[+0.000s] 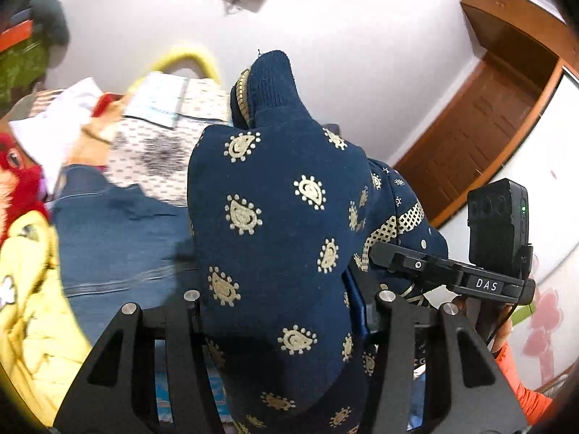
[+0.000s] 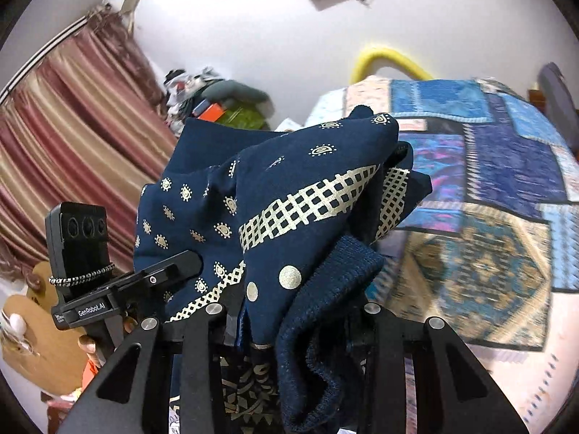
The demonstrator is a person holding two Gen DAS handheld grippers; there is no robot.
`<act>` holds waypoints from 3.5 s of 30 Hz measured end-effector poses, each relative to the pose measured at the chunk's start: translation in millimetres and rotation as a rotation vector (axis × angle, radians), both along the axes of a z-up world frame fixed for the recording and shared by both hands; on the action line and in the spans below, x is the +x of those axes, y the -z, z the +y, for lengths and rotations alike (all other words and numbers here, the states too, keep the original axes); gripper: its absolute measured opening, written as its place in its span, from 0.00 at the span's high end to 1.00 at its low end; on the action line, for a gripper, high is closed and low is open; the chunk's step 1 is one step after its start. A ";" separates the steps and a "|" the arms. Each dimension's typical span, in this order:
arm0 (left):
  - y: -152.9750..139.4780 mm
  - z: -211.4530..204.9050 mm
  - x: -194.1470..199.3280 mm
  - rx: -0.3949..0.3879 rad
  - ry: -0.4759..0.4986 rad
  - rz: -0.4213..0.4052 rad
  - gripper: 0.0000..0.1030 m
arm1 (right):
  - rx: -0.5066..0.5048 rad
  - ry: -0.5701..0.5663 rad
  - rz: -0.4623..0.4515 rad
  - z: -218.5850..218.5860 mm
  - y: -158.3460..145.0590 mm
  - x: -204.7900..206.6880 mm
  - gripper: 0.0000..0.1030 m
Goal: Fold large clothes
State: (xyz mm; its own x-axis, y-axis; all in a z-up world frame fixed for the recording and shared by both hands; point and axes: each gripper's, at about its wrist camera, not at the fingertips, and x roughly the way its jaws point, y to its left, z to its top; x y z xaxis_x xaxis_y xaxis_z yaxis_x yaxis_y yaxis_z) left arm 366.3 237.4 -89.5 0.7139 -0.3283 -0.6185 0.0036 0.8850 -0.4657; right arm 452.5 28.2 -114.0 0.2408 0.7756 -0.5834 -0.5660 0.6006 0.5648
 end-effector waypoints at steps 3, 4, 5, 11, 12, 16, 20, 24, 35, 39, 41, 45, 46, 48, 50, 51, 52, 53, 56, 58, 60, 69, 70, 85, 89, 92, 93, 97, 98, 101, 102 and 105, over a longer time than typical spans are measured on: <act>13.6 28.8 -2.7 0.005 -0.041 0.027 0.50 | -0.006 -0.037 0.026 37.2 12.6 1.9 0.67; 21.3 37.6 -1.7 0.003 -0.053 0.035 0.50 | -0.011 -0.051 0.039 51.9 19.3 4.5 0.67; 27.2 46.8 -1.7 -0.001 -0.063 0.043 0.50 | -0.017 -0.062 0.051 63.9 26.7 7.5 0.67; 93.1 100.4 24.3 -0.106 -0.142 0.151 0.50 | -0.079 -0.069 0.130 123.8 83.3 36.6 0.67; 107.9 108.2 31.6 -0.126 -0.154 0.175 0.50 | -0.100 -0.060 0.145 132.6 96.6 44.1 0.67; 158.0 127.5 45.6 -0.203 -0.170 0.261 0.47 | -0.171 -0.033 0.205 150.8 140.2 67.3 0.67; 178.1 133.7 38.6 -0.266 -0.178 0.261 0.35 | -0.177 -0.045 0.228 148.7 158.1 75.2 0.58; 159.3 117.6 23.4 -0.136 -0.184 0.264 0.30 | -0.322 -0.064 0.113 143.6 142.1 59.9 0.28; 123.0 54.0 -19.9 0.319 -0.169 0.214 0.04 | -0.388 -0.104 -0.112 128.9 98.6 -4.9 0.19; 141.3 38.6 -24.4 0.372 -0.148 0.250 0.02 | -0.453 -0.103 -0.110 128.8 119.3 -6.6 0.19; 151.1 32.2 -23.4 0.387 -0.165 0.260 0.01 | -0.449 -0.093 -0.090 122.6 126.3 -2.8 0.19; 158.2 10.2 -24.3 0.528 -0.177 0.241 0.00 | -0.391 -0.033 -0.043 92.9 126.3 6.9 0.19; 160.6 4.9 -24.2 0.567 -0.182 0.235 0.00 | -0.371 -0.015 -0.024 84.7 123.1 8.5 0.19; 162.9 2.0 -23.9 0.590 -0.197 0.224 0.00 | -0.340 -0.015 -0.011 77.7 113.7 5.9 0.19; 163.3 3.5 -25.2 0.582 -0.206 0.217 0.00 | -0.319 -0.038 -0.038 79.5 101.1 -1.0 0.19; 163.4 4.8 -26.4 0.577 -0.208 0.213 0.00 | -0.315 -0.055 -0.065 83.8 94.5 -6.6 0.19; 163.5 5.1 -27.5 0.576 -0.208 0.211 0.00 | -0.313 -0.072 -0.086 89.9 90.4 -12.2 0.19; 163.9 4.8 -28.5 0.574 -0.209 0.210 0.00 | -0.316 -0.082 -0.093 95.2 89.1 -15.5 0.19; 163.8 4.1 -33.0 0.571 -0.209 0.207 0.00 | -0.337 -0.125 -0.096 117.2 99.0 -25.3 0.19; 163.4 3.2 -38.3 0.554 -0.214 0.205 0.00 | -0.373 -0.123 -0.101 126.3 112.6 -24.9 0.19; 163.1 7.0 -44.0 0.522 -0.219 0.205 0.00 | -0.430 -0.096 -0.111 127.6 128.7 -17.9 0.19; 173.2 10.0 -63.2 0.325 -0.211 0.263 0.01 | -0.359 -0.052 -0.027 64.6 155.2 2.6 0.15; 172.1 6.3 -66.0 0.328 -0.207 0.264 0.01 | -0.349 -0.037 -0.017 56.7 154.3 -0.9 0.15; -4.4 -29.3 -175.2 0.436 -0.330 -0.105 0.01 | -0.171 0.025 -0.360 5.1 -24.9 -134.4 0.15; -63.7 -48.7 -220.6 0.466 -0.366 -0.275 0.01 | -0.070 0.075 -0.510 -13.4 -86.9 -188.5 0.15; -97.6 -64.3 -252.1 0.481 -0.379 -0.386 0.01 | 0.006 0.112 -0.590 -30.1 -121.3 -223.6 0.15; -105.1 -70.2 -260.4 0.491 -0.385 -0.413 0.01 | 0.034 0.122 -0.615 -36.6 -131.7 -237.8 0.15; -129.3 -95.8 -298.7 0.528 -0.410 -0.523 0.01 | 0.104 0.155 -0.689 -55.8 -154.4 -283.4 0.15; -132.0 -100.5 -305.5 0.531 -0.413 -0.540 0.01 | 0.115 0.161 -0.702 -59.6 -157.2 -292.1 0.15; -135.6 -110.6 -319.8 0.532 -0.407 -0.576 0.01 | 0.129 0.173 -0.726 -68.5 -161.0 -314.0 0.15; -135.7 -113.9 -322.7 0.535 -0.402 -0.584 0.01 | 0.128 0.177 -0.735 -69.9 -160.6 -321.4 0.15; -133.6 -122.0 -328.4 0.569 -0.412 -0.590 0.01 | 0.116 0.188 -0.756 -72.3 -157.7 -335.9 0.15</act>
State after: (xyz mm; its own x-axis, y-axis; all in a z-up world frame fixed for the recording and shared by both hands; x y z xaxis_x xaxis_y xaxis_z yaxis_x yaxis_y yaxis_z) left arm 37.9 115.4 44.0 0.9583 0.2651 -0.1066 -0.2647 0.9641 0.0180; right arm 116.6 -44.0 43.7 0.6733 0.7285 -0.1263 -0.7165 0.6850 0.1321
